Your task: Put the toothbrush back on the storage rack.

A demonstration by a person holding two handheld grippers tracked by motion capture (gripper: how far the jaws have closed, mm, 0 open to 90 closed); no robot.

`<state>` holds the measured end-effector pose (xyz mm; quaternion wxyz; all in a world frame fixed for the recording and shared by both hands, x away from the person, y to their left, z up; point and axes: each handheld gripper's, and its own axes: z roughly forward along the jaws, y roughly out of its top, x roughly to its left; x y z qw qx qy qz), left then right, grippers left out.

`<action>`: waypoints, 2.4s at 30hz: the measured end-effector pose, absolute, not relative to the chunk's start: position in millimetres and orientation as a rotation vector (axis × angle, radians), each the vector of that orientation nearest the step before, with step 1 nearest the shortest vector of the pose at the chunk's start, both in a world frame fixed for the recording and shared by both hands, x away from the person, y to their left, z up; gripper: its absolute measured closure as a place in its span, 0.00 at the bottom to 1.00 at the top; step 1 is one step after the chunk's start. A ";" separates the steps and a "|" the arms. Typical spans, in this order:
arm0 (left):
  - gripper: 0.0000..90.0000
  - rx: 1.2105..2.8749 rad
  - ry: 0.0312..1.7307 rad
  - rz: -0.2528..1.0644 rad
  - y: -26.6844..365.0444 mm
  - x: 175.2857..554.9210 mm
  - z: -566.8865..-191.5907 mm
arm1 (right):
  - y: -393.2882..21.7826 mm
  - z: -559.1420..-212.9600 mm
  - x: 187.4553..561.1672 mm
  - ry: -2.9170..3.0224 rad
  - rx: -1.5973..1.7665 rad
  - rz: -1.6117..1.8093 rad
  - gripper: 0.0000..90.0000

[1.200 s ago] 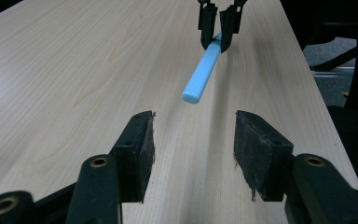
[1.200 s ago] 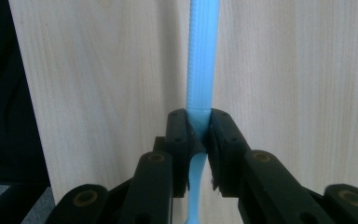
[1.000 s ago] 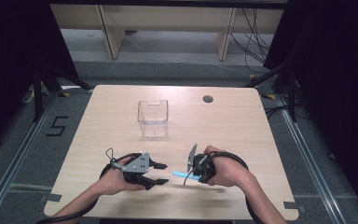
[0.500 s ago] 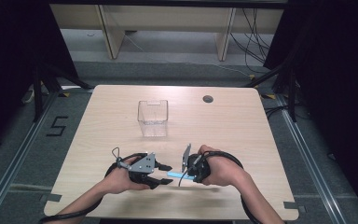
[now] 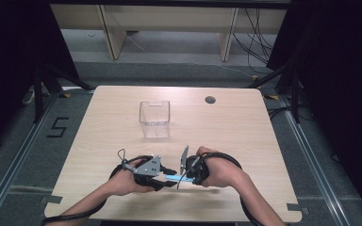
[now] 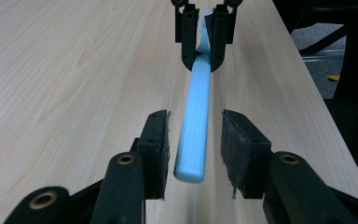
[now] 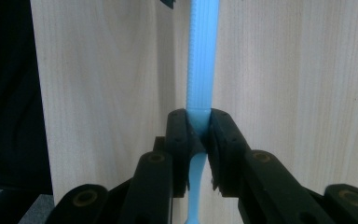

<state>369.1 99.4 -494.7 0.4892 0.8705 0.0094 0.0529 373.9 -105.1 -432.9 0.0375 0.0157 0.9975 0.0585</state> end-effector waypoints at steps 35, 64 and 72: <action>0.86 2.162 -0.008 0.078 95.4 369.7 -498.4 | -91.7 -433.5 370.8 3.072 0.010 0.167 0.87; 0.86 2.085 0.085 0.102 109.0 373.2 -495.3 | -144.0 -411.5 346.8 2.839 0.487 0.732 0.59; 0.86 2.023 0.148 0.154 115.2 376.4 -494.2 | -175.7 -430.8 317.8 2.653 0.631 1.039 0.55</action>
